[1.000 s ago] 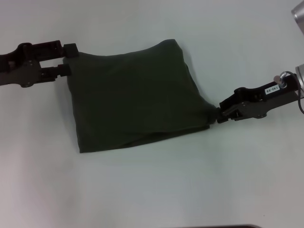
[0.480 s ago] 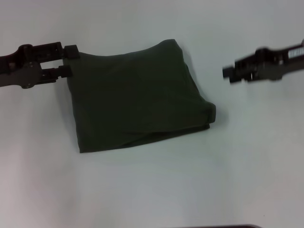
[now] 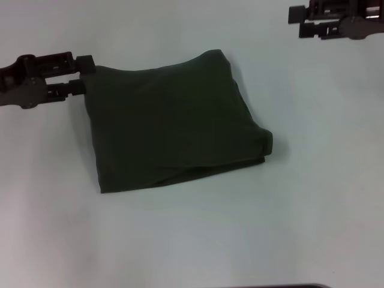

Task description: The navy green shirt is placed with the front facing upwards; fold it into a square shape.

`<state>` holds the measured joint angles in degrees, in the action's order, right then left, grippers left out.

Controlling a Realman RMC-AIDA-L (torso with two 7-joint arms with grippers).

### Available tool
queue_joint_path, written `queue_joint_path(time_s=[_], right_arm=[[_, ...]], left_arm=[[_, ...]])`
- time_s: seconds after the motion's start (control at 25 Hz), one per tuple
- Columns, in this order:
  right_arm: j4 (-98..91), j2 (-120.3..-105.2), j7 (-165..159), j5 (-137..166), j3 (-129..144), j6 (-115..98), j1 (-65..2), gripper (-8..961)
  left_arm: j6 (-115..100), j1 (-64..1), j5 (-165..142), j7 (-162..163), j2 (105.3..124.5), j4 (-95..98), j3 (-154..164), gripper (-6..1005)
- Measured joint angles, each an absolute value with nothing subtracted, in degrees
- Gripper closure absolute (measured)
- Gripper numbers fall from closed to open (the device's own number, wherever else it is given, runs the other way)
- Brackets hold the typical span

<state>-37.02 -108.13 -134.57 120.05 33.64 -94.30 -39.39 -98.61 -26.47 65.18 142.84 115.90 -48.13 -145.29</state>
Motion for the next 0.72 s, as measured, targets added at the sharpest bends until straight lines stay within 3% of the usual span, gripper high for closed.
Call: queue_joint_path(time_s=[0.16,0.28,0.44,0.6,0.68,0.72], right_arm=[[-37.0,-107.84,-130.1,119.5,32.2,-94.3,-39.4,132],[-37.4,-108.38,-122.8,119.3,32.1,-92.8,-38.8,96],[-40.7,-110.95,-115.7,121.8,34.5,-80.6,-36.7,47],[-42.0,-111.25,-108.5,122.2,34.7,-81.1,-36.5,24],[-46.0,-113.43,-101.0,122.1,34.4,-85.7,-35.2,25],[-49.0,-115.27,-97.4,121.6,34.2,-87.5,-34.0,26]], left_arm=[[-100.9,-26.8,65.6,136.8,115.12,-48.3,-145.7,236],[-102.9,-26.7,66.2,128.1,114.98,-49.3,-145.7,236],[-106.1,-24.6,67.3,110.7,116.64,-52.2,-146.1,236],[-107.0,-23.0,68.4,102.1,118.0,-54.7,-146.6,236],[-108.0,-22.6,68.4,100.0,117.97,-54.7,-146.7,236],[-109.2,-22.3,68.5,98.4,117.95,-54.6,-146.9,236]])
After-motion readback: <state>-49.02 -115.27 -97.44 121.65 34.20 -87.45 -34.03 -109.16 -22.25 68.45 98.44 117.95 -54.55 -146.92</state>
